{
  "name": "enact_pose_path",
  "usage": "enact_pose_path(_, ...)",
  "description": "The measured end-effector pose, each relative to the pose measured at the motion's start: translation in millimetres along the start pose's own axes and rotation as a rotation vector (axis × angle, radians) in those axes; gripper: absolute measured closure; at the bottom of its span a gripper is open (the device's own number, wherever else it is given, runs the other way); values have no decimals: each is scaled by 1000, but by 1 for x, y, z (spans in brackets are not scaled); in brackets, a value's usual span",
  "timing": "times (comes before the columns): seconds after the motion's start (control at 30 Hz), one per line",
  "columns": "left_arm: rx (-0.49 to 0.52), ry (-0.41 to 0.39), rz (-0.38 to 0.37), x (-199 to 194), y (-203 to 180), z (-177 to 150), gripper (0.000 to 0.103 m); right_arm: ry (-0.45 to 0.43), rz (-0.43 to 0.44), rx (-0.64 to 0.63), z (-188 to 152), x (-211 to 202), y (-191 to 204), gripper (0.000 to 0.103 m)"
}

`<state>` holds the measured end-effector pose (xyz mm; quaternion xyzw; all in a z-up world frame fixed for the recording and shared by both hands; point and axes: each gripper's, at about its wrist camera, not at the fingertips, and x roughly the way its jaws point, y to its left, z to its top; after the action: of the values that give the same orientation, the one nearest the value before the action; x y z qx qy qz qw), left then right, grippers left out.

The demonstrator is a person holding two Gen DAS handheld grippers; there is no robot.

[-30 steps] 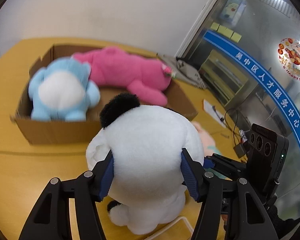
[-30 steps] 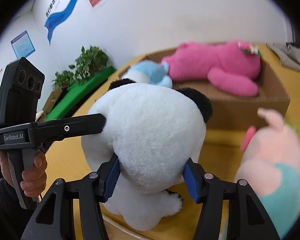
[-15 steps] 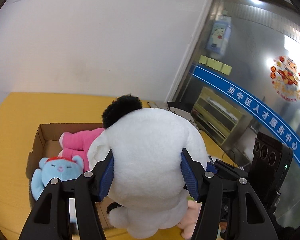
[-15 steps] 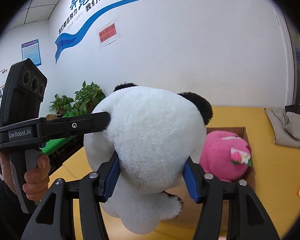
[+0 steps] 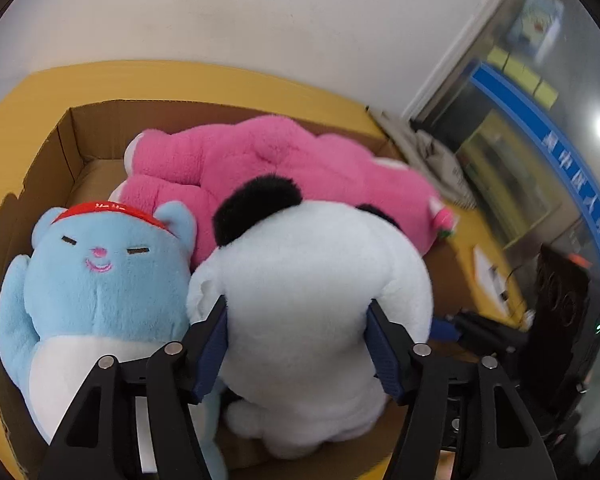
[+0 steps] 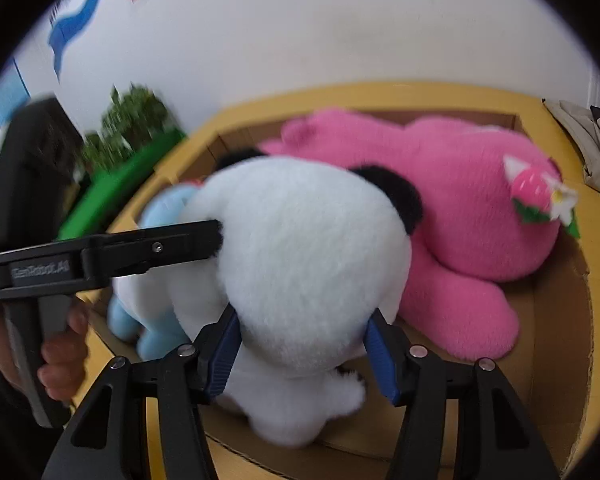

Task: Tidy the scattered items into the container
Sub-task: 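Lift the panda with both grippers, lower it into the box, open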

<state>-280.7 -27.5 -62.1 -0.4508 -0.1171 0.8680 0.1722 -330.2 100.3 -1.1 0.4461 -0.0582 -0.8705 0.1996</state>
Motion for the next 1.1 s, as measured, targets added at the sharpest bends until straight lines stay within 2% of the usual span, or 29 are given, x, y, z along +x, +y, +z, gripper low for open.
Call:
enact_pose_path(0.13, -19, -5, -38, -4, 6, 0, 26, -27, 21, 26, 4, -10, -9, 39)
enact_pose_path(0.23, 6, -17, -27, -8, 3, -3, 23, -144, -26, -11, 11, -46, 1, 39)
enact_pose_path(0.3, 6, -25, -20, -11, 2, -5, 22, -226, -21, -24, 26, -68, 5, 39)
enact_pose_path(0.37, 2, -40, -11, -16, 2, -9, 20, -259, -32, -36, 44, -70, 7, 39)
enact_pose_path(0.43, 0, -54, 13, -24, 0, -13, 20, -240, -70, -65, 61, -51, 7, 44)
enact_pose_path(0.5, 1, -60, 49, -32, -3, -17, 20, -121, -128, -113, 67, -8, 5, 70)
enact_pose_path(0.53, 16, -51, 90, -36, -6, -21, 21, -67, -164, -129, 65, 13, 3, 71)
enact_pose_path(0.57, 35, -44, 125, -37, -9, -25, 21, -39, -192, -140, 61, 27, 3, 77)
enact_pose_path(0.63, 81, -29, 162, -37, -14, -38, 21, -23, -191, -111, 56, 40, 0, 77)
enact_pose_path(0.7, 102, -15, 166, -35, -15, -49, 21, -35, -190, -69, 52, 35, -2, 78)
enact_pose_path(0.83, 129, -11, 192, -32, -19, -66, 21, -25, -226, -66, 42, 32, 0, 78)
enact_pose_path(0.97, 115, 4, 180, -34, -17, -74, 21, -1, -242, -77, 33, 27, 9, 78)
enact_pose_path(1.1, 73, 61, 163, -28, -9, -90, 21, -3, -254, -68, 24, 25, 17, 78)
